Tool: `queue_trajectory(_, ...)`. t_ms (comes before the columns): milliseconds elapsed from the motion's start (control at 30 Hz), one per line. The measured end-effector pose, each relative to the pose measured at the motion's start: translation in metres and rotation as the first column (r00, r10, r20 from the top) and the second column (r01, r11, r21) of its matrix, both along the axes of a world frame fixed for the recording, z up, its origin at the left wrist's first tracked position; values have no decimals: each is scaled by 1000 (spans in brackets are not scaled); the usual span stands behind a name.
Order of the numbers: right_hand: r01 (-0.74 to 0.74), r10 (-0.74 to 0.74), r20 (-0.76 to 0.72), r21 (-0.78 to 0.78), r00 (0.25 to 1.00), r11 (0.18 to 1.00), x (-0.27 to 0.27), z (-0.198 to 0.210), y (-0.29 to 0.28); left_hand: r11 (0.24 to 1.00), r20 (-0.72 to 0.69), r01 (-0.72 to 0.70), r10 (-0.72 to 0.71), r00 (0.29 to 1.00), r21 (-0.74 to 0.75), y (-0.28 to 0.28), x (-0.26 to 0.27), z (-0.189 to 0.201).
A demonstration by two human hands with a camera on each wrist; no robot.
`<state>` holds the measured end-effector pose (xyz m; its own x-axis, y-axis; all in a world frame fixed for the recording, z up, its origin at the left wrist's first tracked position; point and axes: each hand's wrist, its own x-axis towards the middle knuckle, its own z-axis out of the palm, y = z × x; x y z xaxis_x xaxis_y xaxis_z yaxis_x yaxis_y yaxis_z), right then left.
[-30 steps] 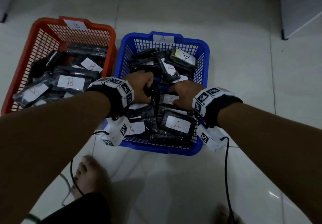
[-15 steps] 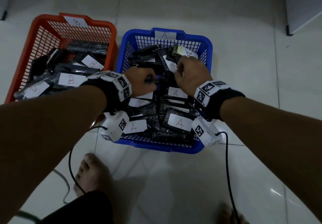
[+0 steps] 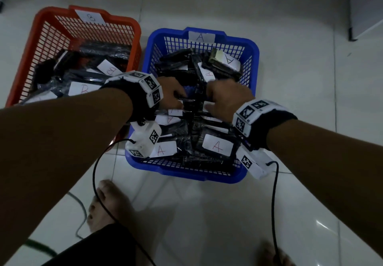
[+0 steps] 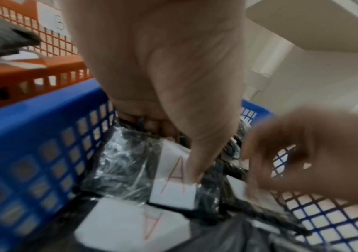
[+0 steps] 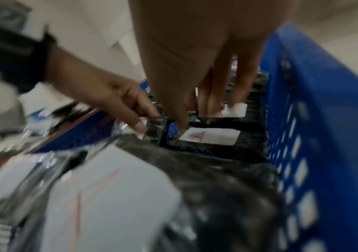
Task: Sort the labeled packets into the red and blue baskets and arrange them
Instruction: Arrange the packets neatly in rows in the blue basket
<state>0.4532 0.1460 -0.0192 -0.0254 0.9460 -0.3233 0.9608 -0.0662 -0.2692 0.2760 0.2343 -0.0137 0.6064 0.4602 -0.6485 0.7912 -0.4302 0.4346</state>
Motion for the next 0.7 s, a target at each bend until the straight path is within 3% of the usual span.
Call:
queue_trajectory(100, -97, 107, 72, -125, 992, 987, 2, -6, -6, 1000, -25, 24, -24, 999, -20, 2, 5, 0)
queue_trajectory(267, -158, 170, 36, -226, 985, 961, 5, -9, -5, 995, -86, 74, -68, 994, 70, -3, 9, -9)
queue_trajectory(433, -166, 175, 32, -181, 984, 969, 7, -9, -6, 994, -22, 60, -58, 998, 94, -1, 6, -10)
queue_trajectory(600, -140, 153, 34, -251, 988, 958, 6, -10, -3, 992, 51, -18, 12, 999, 125, -3, 7, -9)
queue_trajectory(700, -99, 101, 0, -185, 995, 978, 7, -8, -4, 992, 26, -22, 19, 999, 122, -3, 5, -6)
